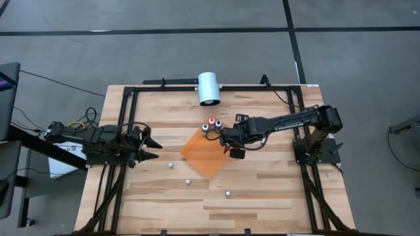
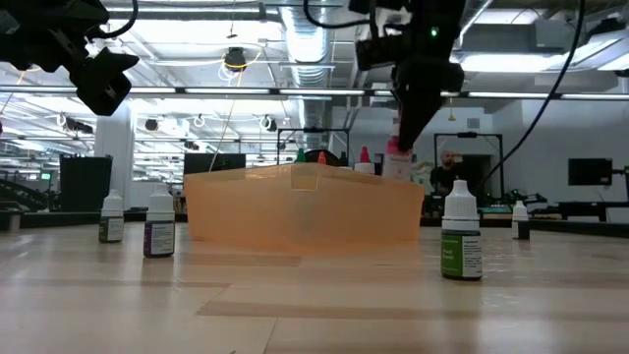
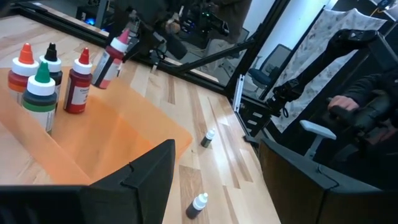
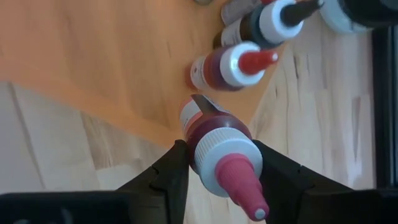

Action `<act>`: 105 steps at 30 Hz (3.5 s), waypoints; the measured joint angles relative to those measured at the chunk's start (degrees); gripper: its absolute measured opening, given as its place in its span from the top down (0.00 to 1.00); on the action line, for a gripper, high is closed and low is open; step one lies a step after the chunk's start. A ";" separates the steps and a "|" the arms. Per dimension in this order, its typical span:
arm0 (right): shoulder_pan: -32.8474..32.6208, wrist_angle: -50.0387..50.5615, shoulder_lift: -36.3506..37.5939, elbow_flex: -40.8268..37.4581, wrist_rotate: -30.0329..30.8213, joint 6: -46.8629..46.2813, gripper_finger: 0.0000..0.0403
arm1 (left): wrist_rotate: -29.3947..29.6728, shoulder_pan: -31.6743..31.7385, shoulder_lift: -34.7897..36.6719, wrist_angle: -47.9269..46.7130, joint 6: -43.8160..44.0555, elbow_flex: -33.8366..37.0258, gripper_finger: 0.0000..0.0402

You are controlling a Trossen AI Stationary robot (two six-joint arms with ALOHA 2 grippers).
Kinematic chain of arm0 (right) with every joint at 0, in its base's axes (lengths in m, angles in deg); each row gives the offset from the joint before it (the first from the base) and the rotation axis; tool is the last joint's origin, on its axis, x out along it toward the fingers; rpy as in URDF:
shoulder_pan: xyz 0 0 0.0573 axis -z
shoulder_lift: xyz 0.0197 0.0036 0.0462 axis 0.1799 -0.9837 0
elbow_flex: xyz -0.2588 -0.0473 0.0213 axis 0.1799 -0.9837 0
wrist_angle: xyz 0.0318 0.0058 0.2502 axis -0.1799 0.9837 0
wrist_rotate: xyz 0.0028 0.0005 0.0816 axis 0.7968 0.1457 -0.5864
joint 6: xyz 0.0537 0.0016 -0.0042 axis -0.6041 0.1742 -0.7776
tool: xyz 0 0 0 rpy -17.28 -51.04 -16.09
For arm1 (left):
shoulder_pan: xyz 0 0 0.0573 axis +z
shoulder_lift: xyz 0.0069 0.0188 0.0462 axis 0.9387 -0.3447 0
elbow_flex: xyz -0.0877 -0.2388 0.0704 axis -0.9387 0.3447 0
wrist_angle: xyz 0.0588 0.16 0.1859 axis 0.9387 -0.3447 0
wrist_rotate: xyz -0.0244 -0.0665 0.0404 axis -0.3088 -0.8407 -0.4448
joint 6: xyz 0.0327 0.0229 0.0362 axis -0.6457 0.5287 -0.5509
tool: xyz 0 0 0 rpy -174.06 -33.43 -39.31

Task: Pick & Place food coloring
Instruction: Put the big pink food coloring bottle into the orange bin, then put the small brown food coloring bottle into the orange bin

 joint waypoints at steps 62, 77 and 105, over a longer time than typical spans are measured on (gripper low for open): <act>-2.05 -1.03 19.18 -5.45 -4.50 0.69 0.64 | 0.12 0.00 0.02 0.09 1.29 0.00 0.44; 1.19 -8.28 31.43 -19.50 -4.81 -3.11 0.71 | 0.08 0.00 0.02 -1.15 1.88 0.00 0.44; -0.37 -18.54 64.78 -43.41 -6.49 -6.24 0.71 | 2.58 0.01 0.02 -6.82 2.05 0.00 0.44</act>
